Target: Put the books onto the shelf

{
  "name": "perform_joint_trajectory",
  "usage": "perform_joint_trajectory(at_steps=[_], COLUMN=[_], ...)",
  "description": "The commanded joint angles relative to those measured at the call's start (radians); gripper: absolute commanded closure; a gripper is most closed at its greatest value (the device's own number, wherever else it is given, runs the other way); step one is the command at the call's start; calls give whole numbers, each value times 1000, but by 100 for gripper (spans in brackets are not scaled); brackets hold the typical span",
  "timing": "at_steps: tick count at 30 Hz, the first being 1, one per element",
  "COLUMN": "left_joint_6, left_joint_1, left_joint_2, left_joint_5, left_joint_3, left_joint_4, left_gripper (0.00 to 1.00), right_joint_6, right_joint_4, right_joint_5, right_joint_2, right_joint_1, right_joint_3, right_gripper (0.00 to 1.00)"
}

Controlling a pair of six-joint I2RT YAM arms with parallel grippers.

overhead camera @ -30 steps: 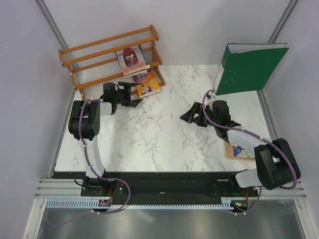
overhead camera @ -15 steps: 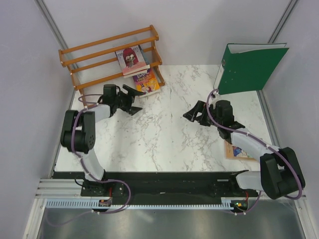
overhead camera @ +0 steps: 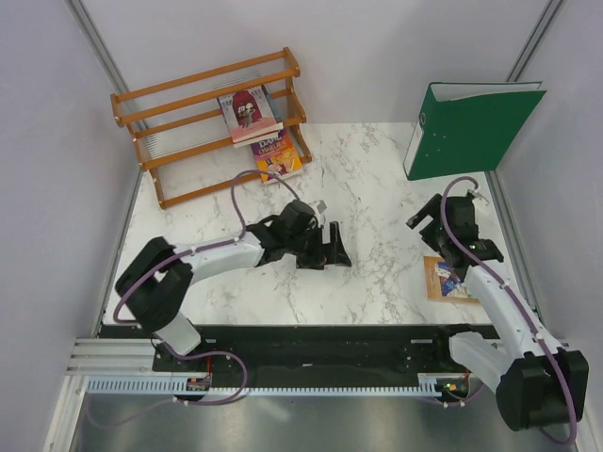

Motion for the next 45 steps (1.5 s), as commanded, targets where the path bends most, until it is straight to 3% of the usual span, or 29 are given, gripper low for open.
perform_joint_trajectory(at_steps=[1,6,9,15,19,30,38,41,45], left_joint_6=[112,119,119,125,132,122,135,147,171], left_joint_1=[-97,-152,-163,-166,-166,-166,-166,-165,-165], left_joint_2=[156,265,298,321,325,339,324,324,328], left_joint_5=[-37,-8,6,32,38,67,58,54,52], left_joint_3=[158,313,345,358,354,327,305,311,319], left_joint_4=[-54,-76,-77,-77,-76,-51,-51,-57,-79], left_gripper=[3,3,3,3,3,3,3,3,3], right_joint_6=[63,-9,-40,-159,-218,-227,-215,-218,-242], right_joint_4=[-401,-478,-495,-413,-387,-267,-178,-117,-87], right_joint_5=[380,447,332,-8,-47,8,-165,-257,-208], right_joint_2=[-71,-123,-65,27,110,289,426,452,481], right_joint_1=[-57,-241,-345,-761,-948,-1011,-1039,-1033,-910], right_joint_3=[93,76,93,-22,27,36,61,67,140], right_gripper=[3,6,6,7,7,6,7,16,16])
